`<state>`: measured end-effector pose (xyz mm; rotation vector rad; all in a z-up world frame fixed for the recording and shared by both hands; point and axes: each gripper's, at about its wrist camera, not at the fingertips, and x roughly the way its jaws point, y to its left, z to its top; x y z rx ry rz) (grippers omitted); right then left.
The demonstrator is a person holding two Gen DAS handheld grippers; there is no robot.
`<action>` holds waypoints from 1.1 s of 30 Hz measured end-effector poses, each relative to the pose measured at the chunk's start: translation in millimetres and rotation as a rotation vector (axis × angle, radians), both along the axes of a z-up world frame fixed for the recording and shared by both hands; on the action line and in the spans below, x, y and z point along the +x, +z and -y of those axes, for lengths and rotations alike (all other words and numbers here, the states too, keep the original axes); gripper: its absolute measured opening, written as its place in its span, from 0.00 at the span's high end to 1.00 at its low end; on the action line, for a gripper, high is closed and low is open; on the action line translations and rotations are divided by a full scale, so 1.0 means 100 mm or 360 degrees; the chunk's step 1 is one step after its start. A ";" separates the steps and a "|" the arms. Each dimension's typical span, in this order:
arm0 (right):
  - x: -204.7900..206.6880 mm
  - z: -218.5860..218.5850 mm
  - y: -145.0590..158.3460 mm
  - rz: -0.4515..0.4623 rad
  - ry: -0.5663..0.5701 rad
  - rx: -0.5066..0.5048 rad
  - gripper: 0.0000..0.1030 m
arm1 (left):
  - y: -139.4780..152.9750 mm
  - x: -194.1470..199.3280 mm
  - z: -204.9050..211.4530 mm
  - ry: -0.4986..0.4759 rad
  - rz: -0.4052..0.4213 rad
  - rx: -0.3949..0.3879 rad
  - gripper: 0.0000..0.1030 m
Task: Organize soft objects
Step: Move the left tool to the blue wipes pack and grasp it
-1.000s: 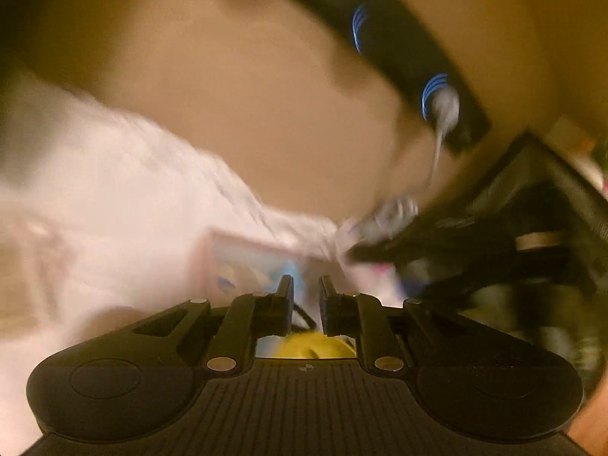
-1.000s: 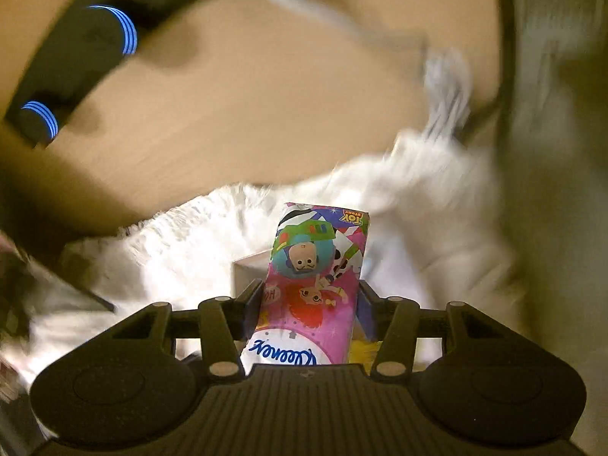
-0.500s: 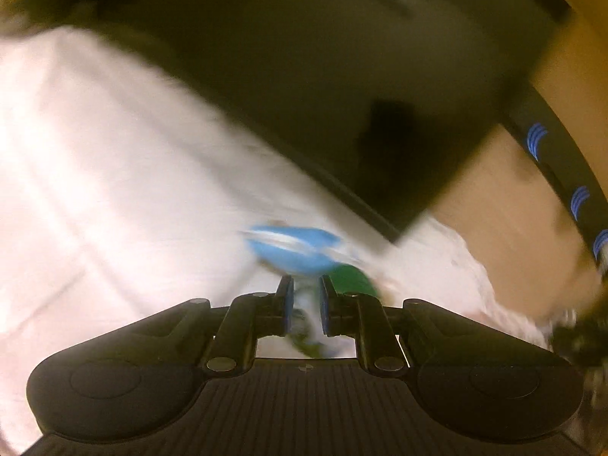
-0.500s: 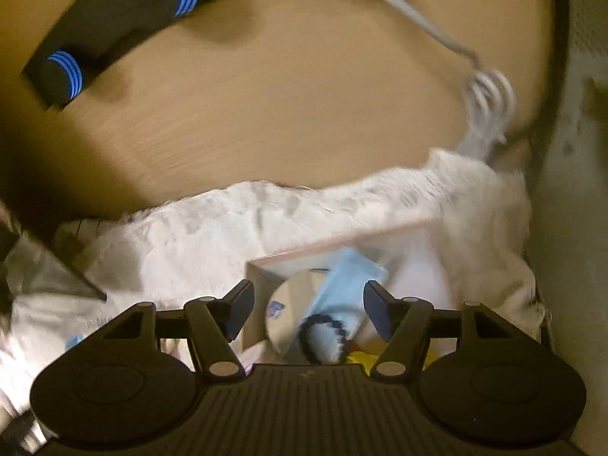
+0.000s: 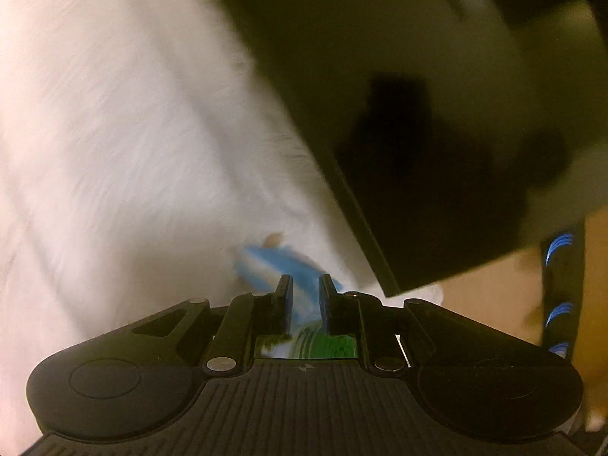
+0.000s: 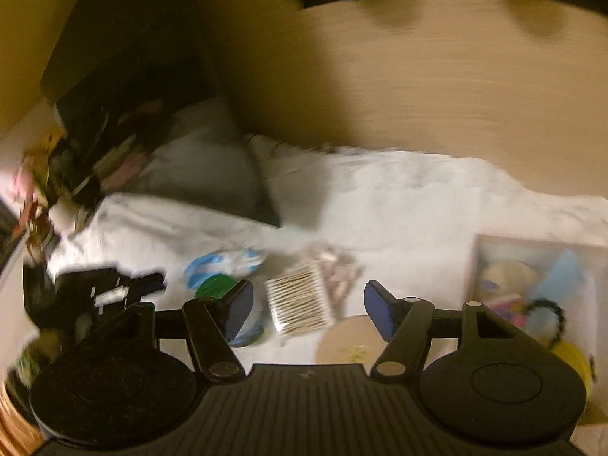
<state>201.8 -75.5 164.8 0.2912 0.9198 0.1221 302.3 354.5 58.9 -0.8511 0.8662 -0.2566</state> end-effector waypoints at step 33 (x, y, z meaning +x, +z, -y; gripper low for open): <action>-0.32 -0.54 -0.40 -0.0100 0.0379 -0.0283 0.37 | -0.01 0.49 1.20 -0.1392 0.1015 0.1759 0.48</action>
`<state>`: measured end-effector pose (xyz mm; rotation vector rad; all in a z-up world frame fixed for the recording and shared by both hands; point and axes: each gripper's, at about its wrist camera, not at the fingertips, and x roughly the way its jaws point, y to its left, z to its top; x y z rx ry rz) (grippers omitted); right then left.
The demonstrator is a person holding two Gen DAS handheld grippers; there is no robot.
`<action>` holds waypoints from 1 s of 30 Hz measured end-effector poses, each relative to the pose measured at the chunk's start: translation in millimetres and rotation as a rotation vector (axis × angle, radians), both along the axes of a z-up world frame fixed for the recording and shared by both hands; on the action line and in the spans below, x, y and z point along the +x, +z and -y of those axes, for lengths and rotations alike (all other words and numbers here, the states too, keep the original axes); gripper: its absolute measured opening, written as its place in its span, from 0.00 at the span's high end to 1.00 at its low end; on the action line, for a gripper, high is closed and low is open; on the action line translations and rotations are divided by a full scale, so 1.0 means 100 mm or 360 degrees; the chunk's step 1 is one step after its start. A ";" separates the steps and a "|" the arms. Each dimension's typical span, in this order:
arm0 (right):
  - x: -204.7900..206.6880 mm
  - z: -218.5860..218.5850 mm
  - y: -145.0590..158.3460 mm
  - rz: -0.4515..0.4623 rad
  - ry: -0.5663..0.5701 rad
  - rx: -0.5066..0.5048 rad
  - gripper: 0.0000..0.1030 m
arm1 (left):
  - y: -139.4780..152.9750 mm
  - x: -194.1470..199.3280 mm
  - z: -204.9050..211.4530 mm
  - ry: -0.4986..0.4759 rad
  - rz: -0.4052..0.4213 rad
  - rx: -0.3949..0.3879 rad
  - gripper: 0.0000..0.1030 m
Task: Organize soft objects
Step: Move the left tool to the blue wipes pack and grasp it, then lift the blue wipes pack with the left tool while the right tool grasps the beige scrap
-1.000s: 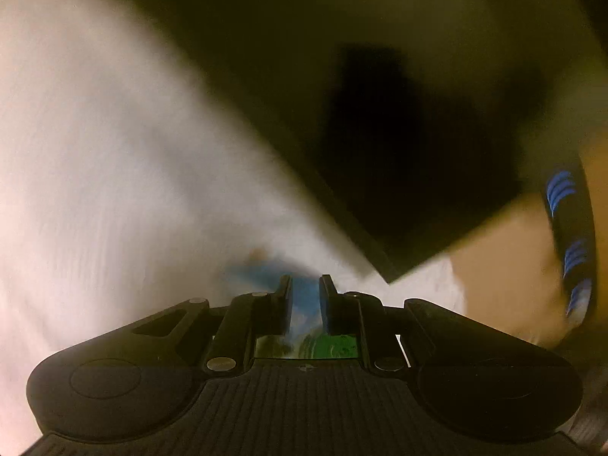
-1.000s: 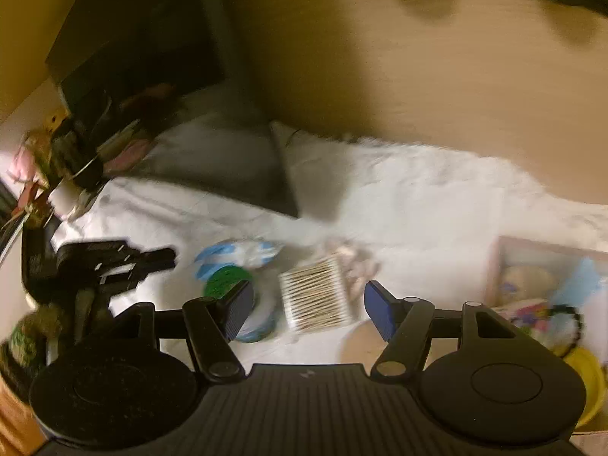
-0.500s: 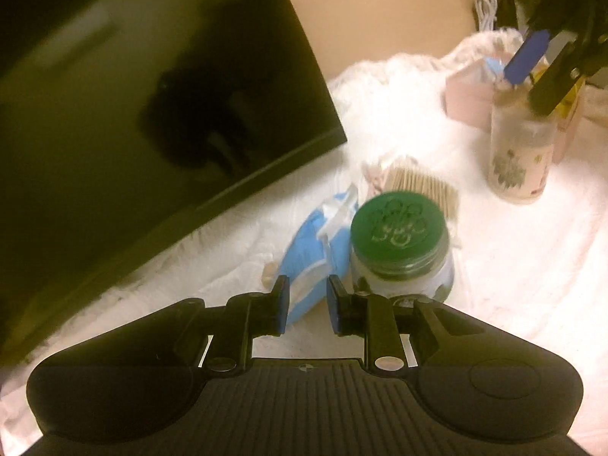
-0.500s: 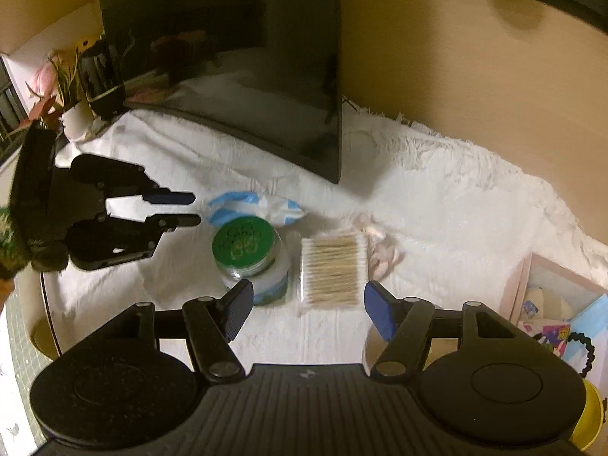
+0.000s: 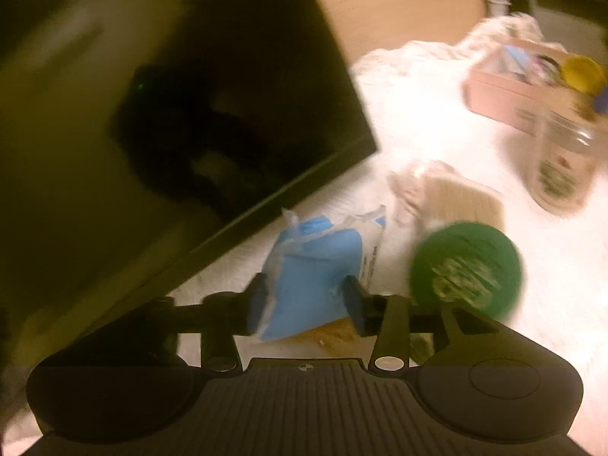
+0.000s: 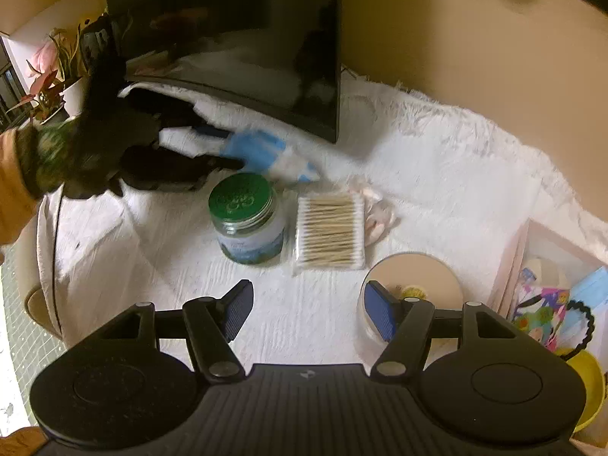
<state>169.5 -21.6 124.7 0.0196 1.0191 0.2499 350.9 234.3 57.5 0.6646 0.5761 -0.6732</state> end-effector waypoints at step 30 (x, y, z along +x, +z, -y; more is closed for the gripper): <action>0.92 -0.36 0.38 0.0050 0.0106 0.0146 0.37 | 0.04 -0.73 -1.39 0.0897 -0.0329 -0.1336 0.60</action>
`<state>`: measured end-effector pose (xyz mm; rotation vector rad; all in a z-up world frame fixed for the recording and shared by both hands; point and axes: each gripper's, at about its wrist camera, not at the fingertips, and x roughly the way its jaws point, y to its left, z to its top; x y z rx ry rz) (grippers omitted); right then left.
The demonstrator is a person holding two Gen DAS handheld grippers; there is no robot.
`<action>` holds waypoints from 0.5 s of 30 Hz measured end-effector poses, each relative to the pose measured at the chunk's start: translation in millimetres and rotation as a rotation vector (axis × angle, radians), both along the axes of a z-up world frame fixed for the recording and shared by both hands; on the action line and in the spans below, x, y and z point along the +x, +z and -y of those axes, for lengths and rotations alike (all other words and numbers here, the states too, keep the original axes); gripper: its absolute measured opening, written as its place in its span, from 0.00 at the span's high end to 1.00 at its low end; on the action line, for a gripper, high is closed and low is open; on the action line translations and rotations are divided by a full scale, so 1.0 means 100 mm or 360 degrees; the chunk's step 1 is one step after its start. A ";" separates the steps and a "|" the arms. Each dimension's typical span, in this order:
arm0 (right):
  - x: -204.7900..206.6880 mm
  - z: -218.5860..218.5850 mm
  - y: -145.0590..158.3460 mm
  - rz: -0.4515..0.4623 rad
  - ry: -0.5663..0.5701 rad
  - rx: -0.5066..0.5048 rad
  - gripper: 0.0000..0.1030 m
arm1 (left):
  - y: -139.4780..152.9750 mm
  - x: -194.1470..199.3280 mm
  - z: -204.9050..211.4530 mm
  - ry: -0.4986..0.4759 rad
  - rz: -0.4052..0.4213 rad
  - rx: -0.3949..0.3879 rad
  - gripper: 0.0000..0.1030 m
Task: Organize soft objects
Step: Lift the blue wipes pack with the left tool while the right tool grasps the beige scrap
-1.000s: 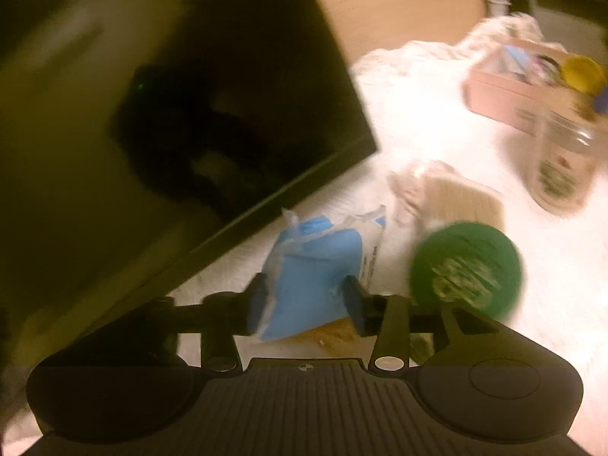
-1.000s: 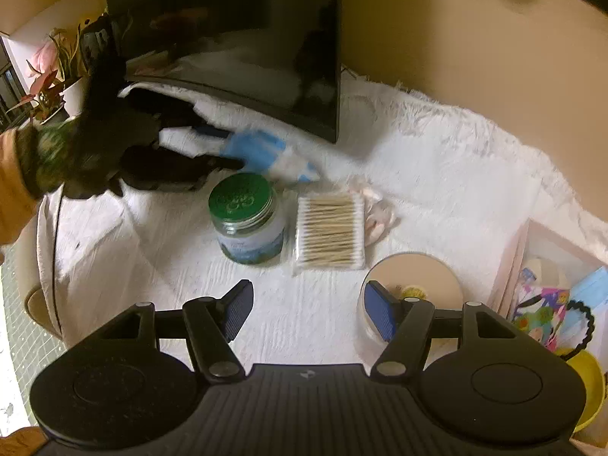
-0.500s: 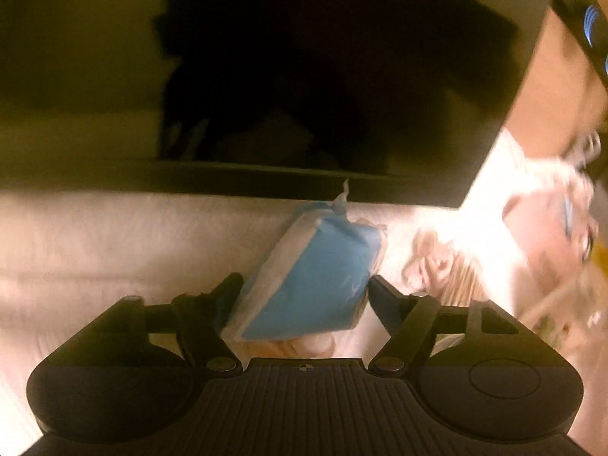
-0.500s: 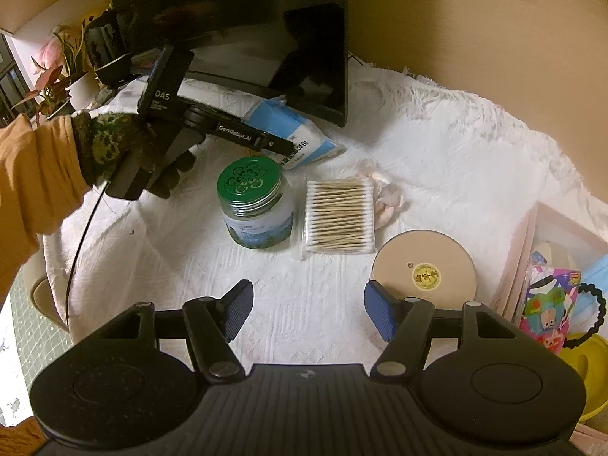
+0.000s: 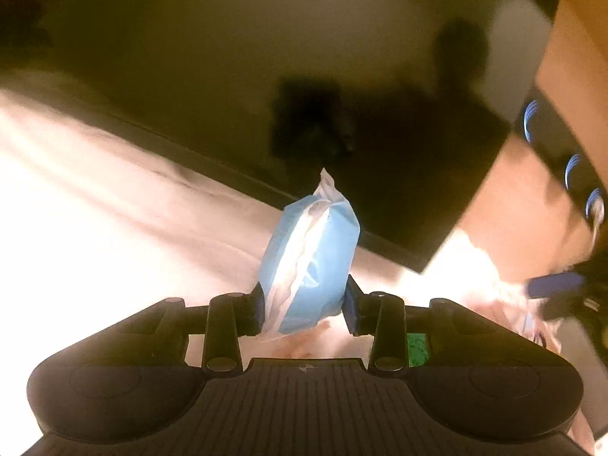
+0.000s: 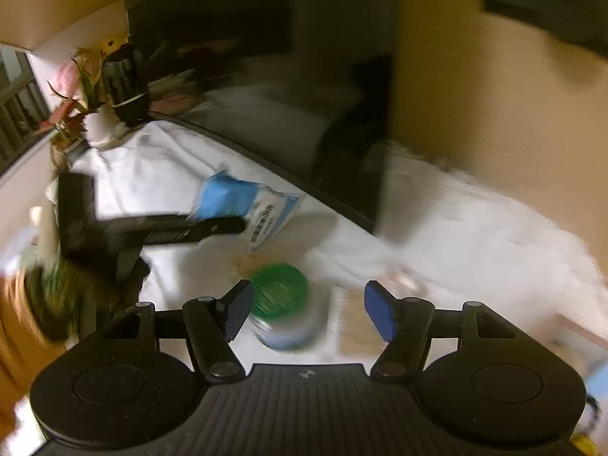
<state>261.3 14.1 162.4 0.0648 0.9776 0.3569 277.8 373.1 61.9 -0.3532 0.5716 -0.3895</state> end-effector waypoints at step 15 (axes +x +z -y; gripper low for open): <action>1.24 -1.37 -1.17 -0.0663 0.0244 -0.0300 0.37 | -0.07 -1.51 -1.10 0.0551 0.0062 -0.0188 0.60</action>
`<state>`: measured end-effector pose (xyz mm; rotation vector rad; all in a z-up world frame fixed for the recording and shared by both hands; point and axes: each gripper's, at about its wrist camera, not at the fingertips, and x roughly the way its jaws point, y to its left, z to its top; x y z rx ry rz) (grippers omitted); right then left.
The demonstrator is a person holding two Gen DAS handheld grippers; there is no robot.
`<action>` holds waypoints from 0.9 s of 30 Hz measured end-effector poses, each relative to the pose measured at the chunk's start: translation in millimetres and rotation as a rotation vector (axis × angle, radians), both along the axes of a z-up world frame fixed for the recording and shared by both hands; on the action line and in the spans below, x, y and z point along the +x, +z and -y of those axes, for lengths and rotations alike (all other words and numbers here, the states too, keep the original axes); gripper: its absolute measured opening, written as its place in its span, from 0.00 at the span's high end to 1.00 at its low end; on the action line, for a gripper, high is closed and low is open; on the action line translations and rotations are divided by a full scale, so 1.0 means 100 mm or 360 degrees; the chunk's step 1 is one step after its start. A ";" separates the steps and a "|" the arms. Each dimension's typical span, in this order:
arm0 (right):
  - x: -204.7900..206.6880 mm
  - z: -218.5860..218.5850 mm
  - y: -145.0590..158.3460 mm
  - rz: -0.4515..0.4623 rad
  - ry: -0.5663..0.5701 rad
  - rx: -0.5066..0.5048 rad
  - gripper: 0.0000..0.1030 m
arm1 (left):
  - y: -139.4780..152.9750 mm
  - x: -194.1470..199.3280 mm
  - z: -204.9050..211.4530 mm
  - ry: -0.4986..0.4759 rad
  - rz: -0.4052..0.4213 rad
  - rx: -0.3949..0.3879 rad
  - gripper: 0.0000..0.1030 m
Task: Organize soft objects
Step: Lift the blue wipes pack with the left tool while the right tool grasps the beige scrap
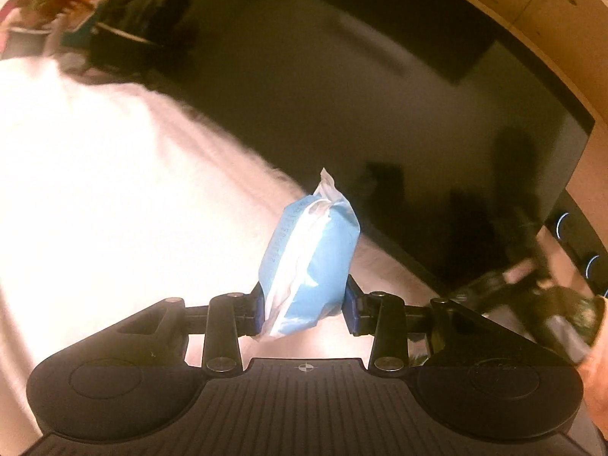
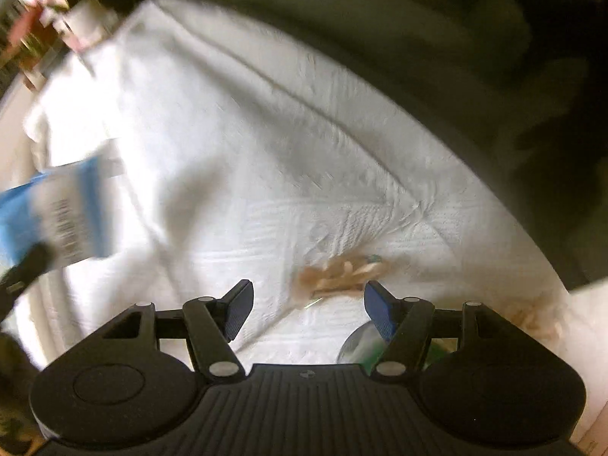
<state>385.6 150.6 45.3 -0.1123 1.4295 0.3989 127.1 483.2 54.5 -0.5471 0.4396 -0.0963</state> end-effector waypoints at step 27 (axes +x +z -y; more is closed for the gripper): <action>-0.56 0.52 1.20 0.0344 -0.0050 0.0190 0.93 | 0.65 0.53 0.61 -0.0157 0.0126 0.0171 0.60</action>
